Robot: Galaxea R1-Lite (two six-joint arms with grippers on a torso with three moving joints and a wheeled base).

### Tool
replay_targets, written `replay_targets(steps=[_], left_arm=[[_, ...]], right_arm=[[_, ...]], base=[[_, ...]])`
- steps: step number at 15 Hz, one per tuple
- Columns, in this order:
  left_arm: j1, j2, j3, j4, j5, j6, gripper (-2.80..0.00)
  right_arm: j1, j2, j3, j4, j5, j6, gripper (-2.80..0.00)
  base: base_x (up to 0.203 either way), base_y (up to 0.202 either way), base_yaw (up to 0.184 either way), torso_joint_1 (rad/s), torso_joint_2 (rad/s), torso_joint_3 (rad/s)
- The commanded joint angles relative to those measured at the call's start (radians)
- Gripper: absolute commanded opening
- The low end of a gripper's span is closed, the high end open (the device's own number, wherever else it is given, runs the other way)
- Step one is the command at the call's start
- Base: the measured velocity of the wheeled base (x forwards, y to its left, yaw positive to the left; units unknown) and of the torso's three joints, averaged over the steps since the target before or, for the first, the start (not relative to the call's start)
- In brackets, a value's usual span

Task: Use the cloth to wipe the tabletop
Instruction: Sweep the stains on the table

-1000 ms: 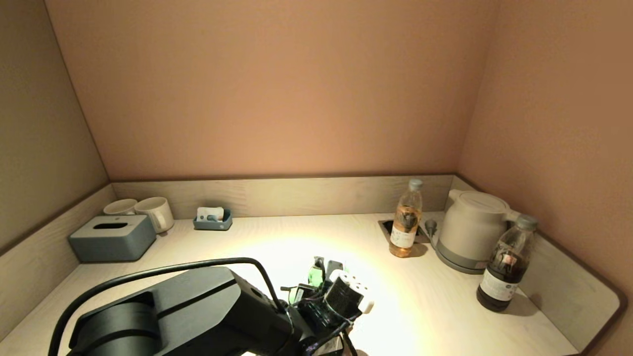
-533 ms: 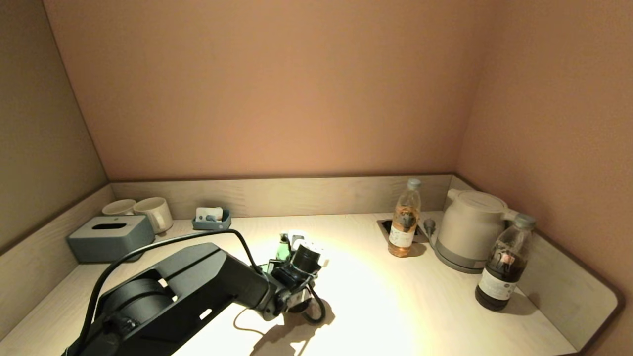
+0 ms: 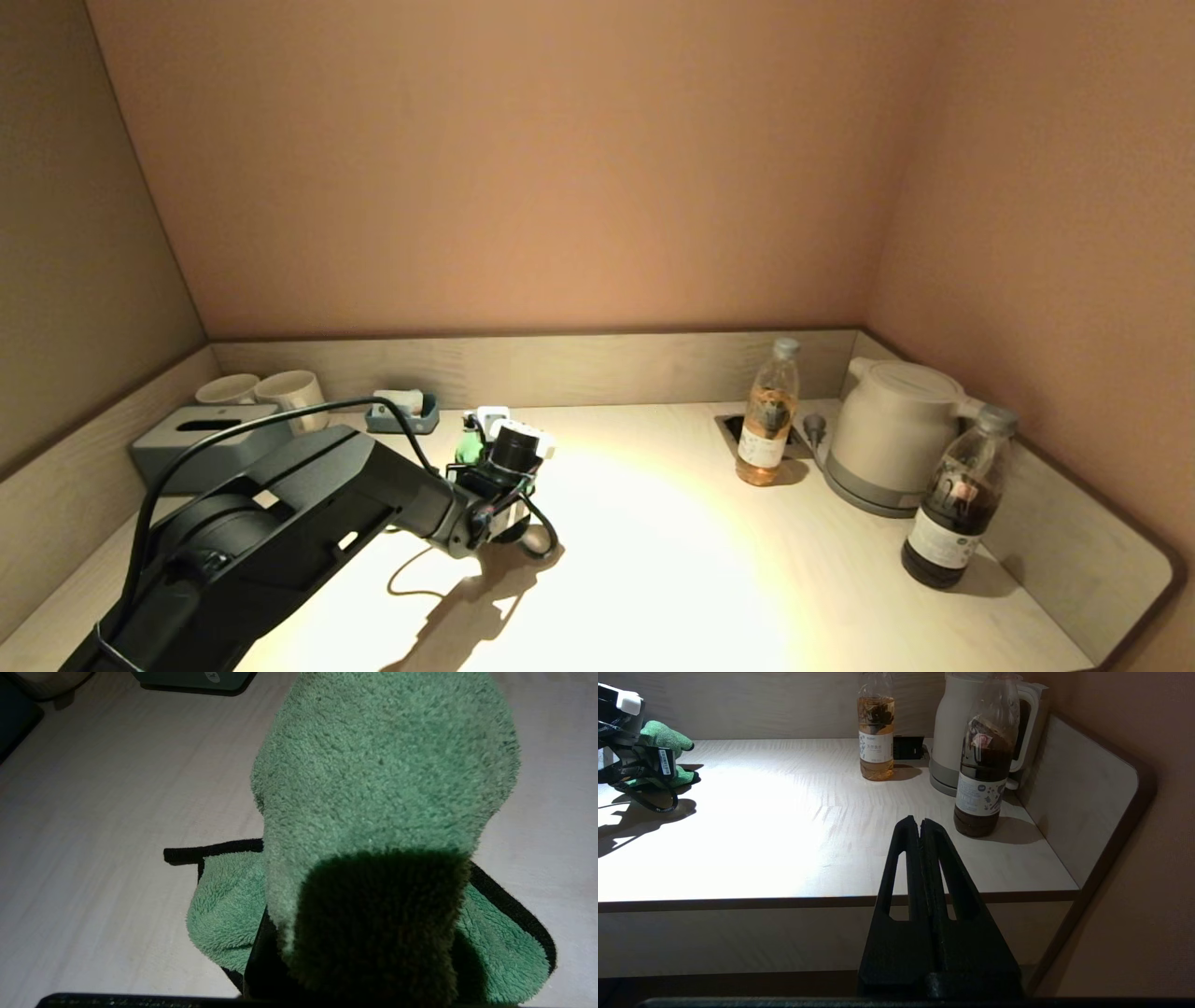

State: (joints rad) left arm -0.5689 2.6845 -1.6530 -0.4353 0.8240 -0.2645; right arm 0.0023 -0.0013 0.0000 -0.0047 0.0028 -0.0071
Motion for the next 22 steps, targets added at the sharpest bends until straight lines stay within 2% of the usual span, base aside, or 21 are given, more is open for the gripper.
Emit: replay_targets(steps=[1,4,6,9,12,14,16,18,19,22], left_arm=[[-0.001,-0.056,0.078,-0.011,0.029,-0.007,-2.80],[-0.032,-0.136,0.320,-0.058,0.063,-0.021,-2.80],[-0.064,-0.165,0.373,-0.097,0.072,-0.031,-2.80],[-0.211,-0.196,0.577,-0.169,0.073,-0.034,-2.80],[-0.359,-0.245,0.685,-0.201,0.074,-0.060,-2.80],[-0.387,-0.262,0.713,-0.205,0.075,-0.074,-2.80],[-0.471,-0.295,0.774,-0.207,0.075,-0.091,-2.80],[-0.486,-0.299,0.771,-0.207,0.076,-0.093,-2.80],[-0.497,-0.296,0.757,-0.203,0.077,-0.089,-2.80],[-0.522,-0.256,0.604,-0.197,0.077,-0.037,-2.80]], right_arm=[[0.001,0.001,0.000,0.000,0.000,-0.001,-2.80],[0.001,0.001,0.000,0.000,0.000,-0.001,-2.80],[0.001,0.001,0.000,0.000,0.000,-0.001,-2.80],[0.001,0.001,0.000,0.000,0.000,-0.001,-2.80],[0.001,0.001,0.000,0.000,0.000,-0.001,-2.80],[0.001,0.001,0.000,0.000,0.000,-0.001,-2.80],[0.001,0.001,0.000,0.000,0.000,-0.001,-2.80],[0.001,0.001,0.000,0.000,0.000,-0.001,-2.80],[0.001,0.001,0.000,0.000,0.000,-0.001,-2.80],[0.001,0.001,0.000,0.000,0.000,-0.001,-2.80]], base=[[0.000,0.000,0.000,0.000,0.00,0.000],[0.000,0.000,0.000,0.000,0.00,0.000],[0.000,0.000,0.000,0.000,0.00,0.000],[0.000,0.000,0.000,0.000,0.00,0.000],[0.000,0.000,0.000,0.000,0.00,0.000],[0.000,0.000,0.000,0.000,0.00,0.000],[0.000,0.000,0.000,0.000,0.00,0.000],[0.000,0.000,0.000,0.000,0.00,0.000],[0.000,0.000,0.000,0.000,0.00,0.000],[0.000,0.000,0.000,0.000,0.00,0.000]])
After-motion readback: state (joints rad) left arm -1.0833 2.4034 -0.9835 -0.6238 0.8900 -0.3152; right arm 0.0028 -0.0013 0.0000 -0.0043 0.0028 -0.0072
